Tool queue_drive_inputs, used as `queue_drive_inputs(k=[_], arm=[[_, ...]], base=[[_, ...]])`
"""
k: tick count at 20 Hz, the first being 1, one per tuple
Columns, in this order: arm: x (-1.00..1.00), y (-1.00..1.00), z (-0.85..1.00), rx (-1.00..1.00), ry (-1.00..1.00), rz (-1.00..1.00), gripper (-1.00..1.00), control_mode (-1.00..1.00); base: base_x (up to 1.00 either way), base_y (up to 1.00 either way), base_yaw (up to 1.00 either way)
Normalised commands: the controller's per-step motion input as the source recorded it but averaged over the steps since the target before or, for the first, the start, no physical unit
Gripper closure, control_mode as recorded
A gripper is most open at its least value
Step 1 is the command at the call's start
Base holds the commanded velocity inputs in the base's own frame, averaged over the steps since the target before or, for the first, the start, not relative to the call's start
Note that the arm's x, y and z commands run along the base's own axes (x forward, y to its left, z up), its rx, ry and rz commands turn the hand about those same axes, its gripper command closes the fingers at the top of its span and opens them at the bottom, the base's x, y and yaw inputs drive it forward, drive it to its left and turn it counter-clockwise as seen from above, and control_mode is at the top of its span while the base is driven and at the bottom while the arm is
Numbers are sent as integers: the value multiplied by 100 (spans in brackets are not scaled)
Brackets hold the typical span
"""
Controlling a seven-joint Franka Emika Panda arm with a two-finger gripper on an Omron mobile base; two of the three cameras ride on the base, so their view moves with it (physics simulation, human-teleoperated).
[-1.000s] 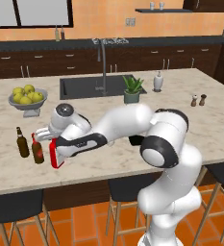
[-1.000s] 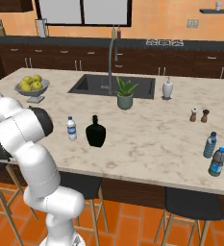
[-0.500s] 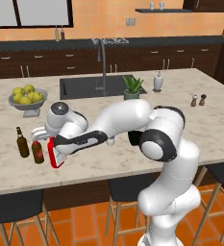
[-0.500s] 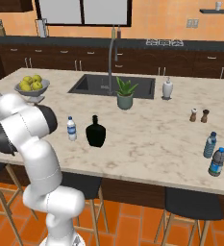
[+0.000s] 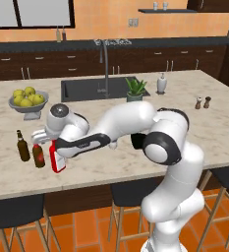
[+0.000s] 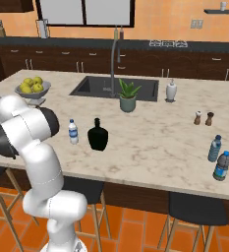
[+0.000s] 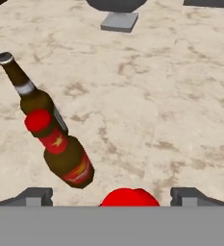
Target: Move the plastic bottles in the middle to the plastics group, and the glass bottles in the middle to the glass group.
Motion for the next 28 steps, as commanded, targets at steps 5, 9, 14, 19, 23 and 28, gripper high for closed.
queue_drive_inputs(k=[5,9,14,19,23,28], arm=[[-1,-16,20,0,0,-1,-100,-100],[-10,-28,28,4,0,-2,-100,-100],[-31,-47,19,6,0,-9,-100,-100],[-34,-67,5,2,0,-11,-100,-100],[-39,-77,8,1,0,-5,-100,-100],[-30,-72,12,0,3,-5,-100,-100]], base=[[0,0,0],[0,0,0],[0,0,0],[0,0,0],[0,0,0],[0,0,0]])
